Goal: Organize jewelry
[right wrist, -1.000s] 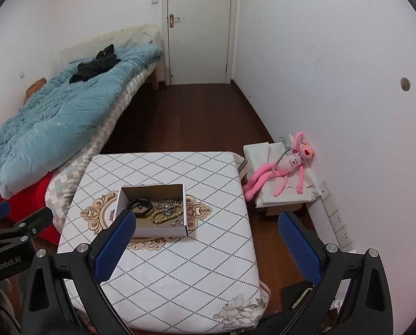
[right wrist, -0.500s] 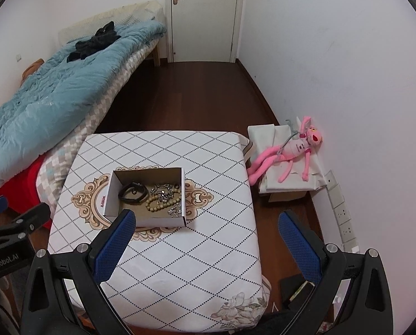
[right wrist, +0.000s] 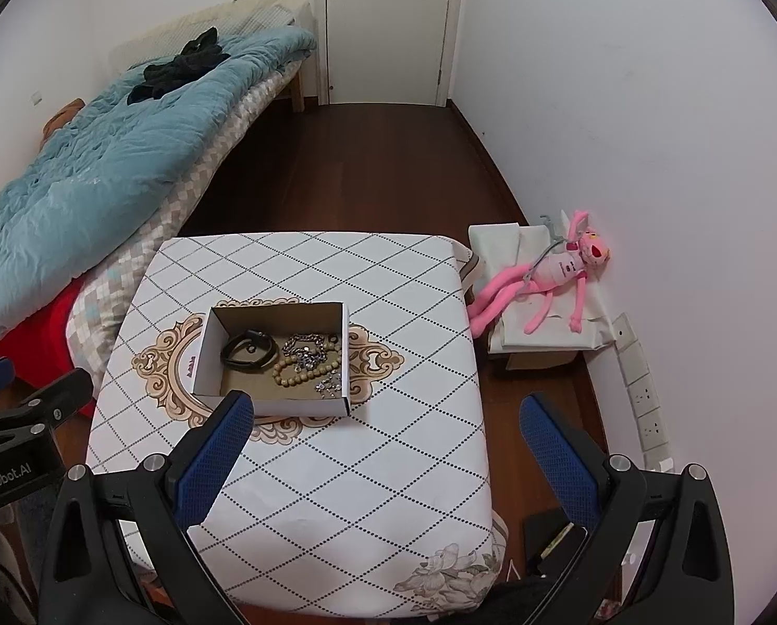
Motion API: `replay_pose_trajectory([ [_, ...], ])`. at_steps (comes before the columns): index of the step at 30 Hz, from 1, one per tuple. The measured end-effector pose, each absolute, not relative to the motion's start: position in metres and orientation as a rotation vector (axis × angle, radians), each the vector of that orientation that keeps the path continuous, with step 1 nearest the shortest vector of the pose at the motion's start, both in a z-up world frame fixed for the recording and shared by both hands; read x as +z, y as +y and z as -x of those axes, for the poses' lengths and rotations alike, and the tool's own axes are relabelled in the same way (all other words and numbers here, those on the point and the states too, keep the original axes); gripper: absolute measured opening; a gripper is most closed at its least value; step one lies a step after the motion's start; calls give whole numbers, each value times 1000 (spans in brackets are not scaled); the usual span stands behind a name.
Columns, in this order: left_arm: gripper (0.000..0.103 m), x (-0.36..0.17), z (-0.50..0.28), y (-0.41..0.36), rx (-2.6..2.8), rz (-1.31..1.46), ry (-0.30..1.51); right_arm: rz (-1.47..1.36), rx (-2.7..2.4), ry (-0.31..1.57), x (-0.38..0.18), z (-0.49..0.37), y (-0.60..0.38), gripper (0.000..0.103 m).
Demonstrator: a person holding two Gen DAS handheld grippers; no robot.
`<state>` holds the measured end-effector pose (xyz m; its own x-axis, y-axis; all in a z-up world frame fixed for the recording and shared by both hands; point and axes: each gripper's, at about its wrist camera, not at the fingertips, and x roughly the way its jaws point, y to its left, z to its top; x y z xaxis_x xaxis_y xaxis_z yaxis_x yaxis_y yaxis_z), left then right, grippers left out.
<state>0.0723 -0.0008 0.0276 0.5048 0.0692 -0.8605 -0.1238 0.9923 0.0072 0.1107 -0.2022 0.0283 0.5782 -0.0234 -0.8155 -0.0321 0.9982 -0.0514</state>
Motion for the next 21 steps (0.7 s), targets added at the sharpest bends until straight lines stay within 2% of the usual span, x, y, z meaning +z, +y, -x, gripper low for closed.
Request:
replay_pose_trajectory([
  [21, 103, 29, -68, -2, 104, 54, 1033, 65, 13, 952, 29, -110, -199, 103],
])
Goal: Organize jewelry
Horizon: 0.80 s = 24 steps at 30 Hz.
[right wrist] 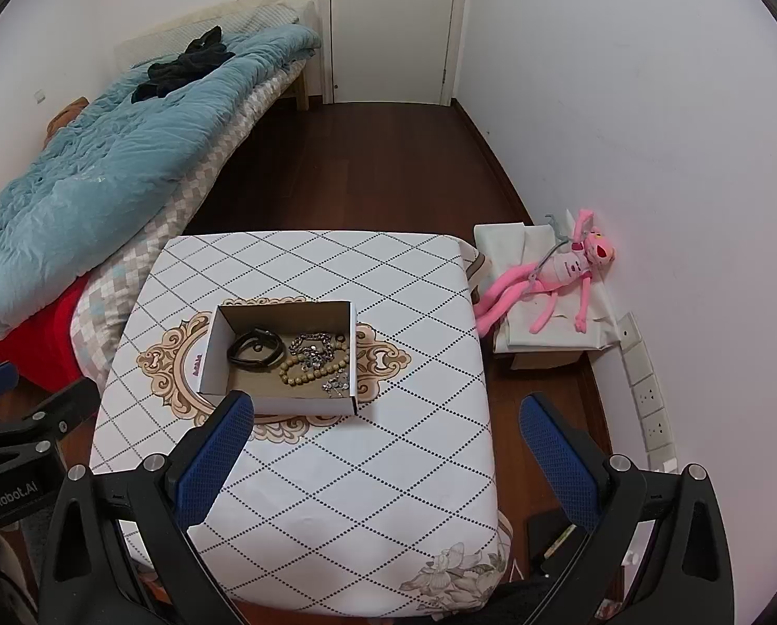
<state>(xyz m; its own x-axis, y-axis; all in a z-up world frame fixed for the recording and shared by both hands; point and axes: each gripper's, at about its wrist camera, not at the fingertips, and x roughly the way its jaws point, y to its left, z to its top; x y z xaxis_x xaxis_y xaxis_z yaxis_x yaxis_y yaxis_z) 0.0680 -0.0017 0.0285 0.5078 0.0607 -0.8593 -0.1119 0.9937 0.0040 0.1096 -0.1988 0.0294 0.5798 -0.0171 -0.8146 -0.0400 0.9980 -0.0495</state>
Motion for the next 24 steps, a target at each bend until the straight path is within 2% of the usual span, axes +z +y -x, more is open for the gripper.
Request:
replay_pose_trajectory([
  [24, 103, 29, -69, -4, 99, 56, 1037, 69, 20, 959, 31, -113, -194, 103],
])
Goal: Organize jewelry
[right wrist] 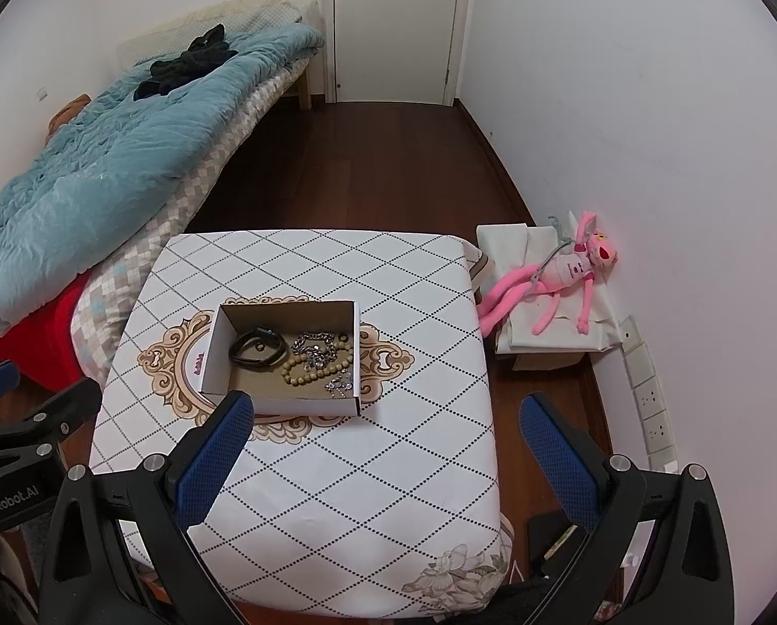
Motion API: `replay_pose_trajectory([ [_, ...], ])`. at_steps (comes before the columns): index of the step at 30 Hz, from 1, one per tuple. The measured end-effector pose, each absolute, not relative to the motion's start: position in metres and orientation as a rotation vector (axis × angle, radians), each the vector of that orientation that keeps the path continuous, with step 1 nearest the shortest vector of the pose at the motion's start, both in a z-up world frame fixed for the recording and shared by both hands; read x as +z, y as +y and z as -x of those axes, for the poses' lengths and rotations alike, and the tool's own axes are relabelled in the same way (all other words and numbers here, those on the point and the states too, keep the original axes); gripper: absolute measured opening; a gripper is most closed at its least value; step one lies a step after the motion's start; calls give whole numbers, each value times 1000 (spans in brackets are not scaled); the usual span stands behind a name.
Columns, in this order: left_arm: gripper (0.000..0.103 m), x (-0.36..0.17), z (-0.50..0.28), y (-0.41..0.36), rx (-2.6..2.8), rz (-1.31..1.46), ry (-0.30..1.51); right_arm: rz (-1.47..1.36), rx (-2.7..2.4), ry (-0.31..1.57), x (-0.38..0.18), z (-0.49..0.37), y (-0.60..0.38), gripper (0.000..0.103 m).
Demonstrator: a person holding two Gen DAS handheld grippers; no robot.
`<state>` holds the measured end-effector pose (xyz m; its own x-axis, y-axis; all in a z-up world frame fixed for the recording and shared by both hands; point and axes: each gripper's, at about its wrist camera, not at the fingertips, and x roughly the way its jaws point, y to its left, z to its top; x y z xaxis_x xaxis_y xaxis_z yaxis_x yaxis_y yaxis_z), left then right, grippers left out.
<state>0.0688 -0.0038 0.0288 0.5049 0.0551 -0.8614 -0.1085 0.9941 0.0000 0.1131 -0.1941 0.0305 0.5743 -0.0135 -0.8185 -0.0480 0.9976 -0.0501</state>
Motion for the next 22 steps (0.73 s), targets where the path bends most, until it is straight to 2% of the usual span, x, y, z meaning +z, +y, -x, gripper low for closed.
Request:
replay_pose_trajectory([
  [22, 103, 23, -72, -5, 86, 63, 1035, 73, 14, 965, 23, -114, -197, 103],
])
